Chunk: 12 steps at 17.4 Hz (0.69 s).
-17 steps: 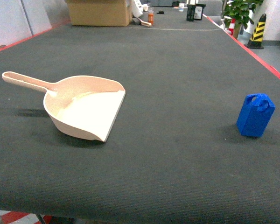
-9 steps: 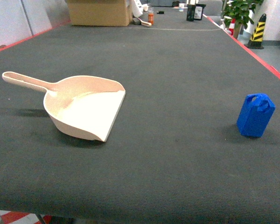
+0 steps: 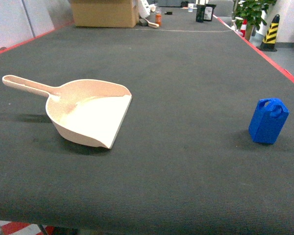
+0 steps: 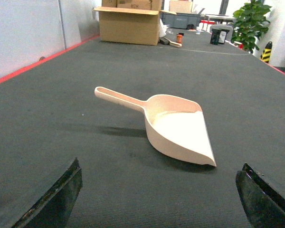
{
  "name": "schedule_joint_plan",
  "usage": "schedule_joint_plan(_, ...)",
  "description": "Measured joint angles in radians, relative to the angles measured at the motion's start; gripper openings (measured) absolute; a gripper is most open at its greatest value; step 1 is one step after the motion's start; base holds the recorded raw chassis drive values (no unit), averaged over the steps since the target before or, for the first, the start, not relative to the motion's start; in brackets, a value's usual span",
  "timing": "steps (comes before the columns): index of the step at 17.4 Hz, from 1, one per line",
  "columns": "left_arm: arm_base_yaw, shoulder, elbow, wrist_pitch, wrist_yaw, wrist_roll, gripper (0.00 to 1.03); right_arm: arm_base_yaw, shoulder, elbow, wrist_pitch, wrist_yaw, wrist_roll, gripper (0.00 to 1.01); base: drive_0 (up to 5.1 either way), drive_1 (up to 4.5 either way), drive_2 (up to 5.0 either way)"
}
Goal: Place part in tray to right shelf
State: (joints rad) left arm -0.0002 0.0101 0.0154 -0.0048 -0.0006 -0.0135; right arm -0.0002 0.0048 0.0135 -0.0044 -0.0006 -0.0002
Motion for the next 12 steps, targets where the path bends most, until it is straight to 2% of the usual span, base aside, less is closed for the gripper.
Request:
schedule_joint_plan(7,0.000,0.000,0.000,0.000,0.000,0.000,0.98,0.000,0.000,0.000,0.000,0.000,0.000,0.98,0.0,0.00,0.0)
schedule_joint_plan(8,-0.032,0.026,0.023,-0.088,-0.084,0.002,0.98,0.000,0.000,0.000,0.000,0.000,0.000,0.98,0.0,0.00,0.0)
schedule_joint_plan(9,-0.043,0.166,0.058,-0.071,-0.153,-0.025,0.98,0.000,0.000,0.000,0.000,0.000,0.000,0.98,0.0,0.00,0.0)
schedule_joint_plan(10,0.006,0.300,0.088,0.018,-0.099,-0.093,0.98,0.000,0.000,0.000,0.002,0.000,0.000,0.98,0.0,0.00,0.0)
schedule_joint_plan(11,0.059,0.433,0.112,0.134,0.003,-0.185,0.98,0.000,0.000,0.000,0.000,0.000,0.000,0.98,0.0,0.00,0.0)
schedule_joint_plan(12,0.113,0.621,0.153,0.288,0.120,-0.311,0.98,0.000,0.000,0.000,0.001,0.000,0.000,0.98,0.0,0.00,0.0)
